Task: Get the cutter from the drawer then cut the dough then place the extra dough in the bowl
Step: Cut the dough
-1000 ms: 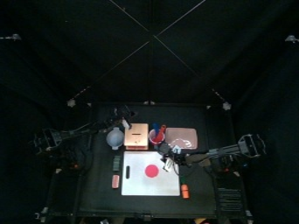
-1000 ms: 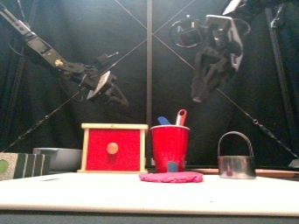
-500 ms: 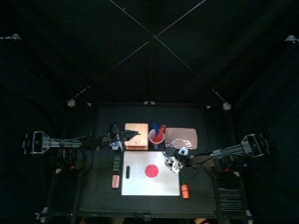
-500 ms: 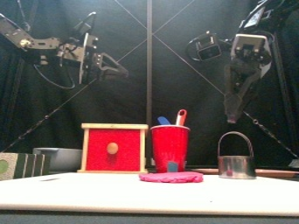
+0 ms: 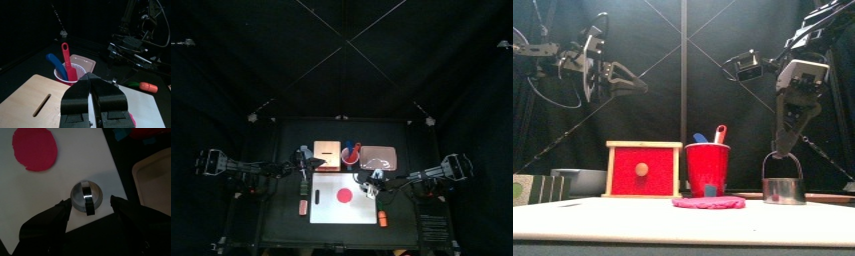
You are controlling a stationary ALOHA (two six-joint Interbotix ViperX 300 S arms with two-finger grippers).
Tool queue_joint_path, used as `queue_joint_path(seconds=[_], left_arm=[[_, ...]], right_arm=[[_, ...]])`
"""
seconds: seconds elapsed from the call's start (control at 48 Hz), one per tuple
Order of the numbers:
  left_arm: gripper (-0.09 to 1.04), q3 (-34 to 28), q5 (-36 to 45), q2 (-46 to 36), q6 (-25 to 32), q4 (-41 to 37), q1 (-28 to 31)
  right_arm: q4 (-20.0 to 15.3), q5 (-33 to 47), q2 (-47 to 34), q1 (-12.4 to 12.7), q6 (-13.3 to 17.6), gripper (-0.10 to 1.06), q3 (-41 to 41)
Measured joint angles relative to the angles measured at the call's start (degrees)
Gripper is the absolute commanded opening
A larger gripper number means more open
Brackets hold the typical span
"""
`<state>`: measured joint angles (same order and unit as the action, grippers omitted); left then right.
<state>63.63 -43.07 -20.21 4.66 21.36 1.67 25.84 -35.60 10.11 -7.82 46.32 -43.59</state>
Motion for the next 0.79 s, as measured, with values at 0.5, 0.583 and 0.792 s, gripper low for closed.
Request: queue_joint_path(seconds=[0.5, 0.583, 0.792], left_arm=[[0.34, 1.8, -0.1, -0.1, 0.0, 2.5, -1.1], [0.34, 2.5, 0.0, -0.1, 0.0, 2.9, -1.7], [0.34, 4.3, 0.0, 0.0, 0.0, 5.4, -2.4]], right_arm=[[-3.9, -0.6, -3.3, 1.1, -6.6, 0.55, 2.9], [-6.9, -1.8, -3.3, 0.7, -8.7, 0.55, 5.5], [-14.1, -5.8, -7.8, -0.3, -14.3, 0.55, 16.6]])
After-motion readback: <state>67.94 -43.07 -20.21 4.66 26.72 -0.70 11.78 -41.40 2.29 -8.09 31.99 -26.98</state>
